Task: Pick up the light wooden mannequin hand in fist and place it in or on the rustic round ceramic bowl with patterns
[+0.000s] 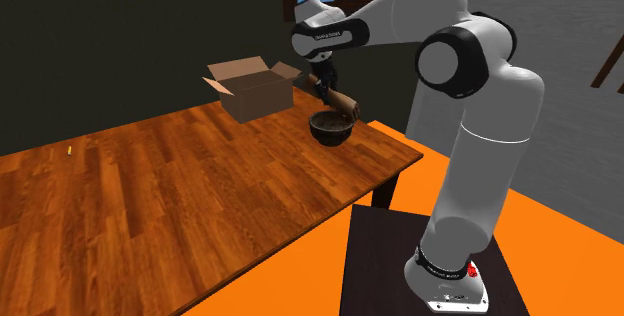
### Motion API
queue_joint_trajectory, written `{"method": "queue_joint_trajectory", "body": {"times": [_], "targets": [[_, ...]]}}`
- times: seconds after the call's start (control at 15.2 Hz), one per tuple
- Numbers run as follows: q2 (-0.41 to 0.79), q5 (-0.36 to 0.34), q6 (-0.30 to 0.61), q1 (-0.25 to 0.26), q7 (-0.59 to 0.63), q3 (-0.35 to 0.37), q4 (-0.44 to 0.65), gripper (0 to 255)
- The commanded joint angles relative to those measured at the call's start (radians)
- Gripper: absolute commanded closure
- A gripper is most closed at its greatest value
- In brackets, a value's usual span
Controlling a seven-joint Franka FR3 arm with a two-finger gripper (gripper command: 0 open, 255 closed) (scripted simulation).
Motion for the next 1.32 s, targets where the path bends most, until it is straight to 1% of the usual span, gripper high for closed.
{"method": "queue_joint_trajectory", "body": {"times": [0.0,0.92,1.25], "targets": [[0.040,0.012,0.005,-0.027,-0.053,-0.022,0.048,255],[0.063,0.010,0.183,-0.032,-0.013,-0.023,-0.113,255],[0.063,0.010,0.183,-0.032,-0.013,-0.023,-0.113,255]]}}
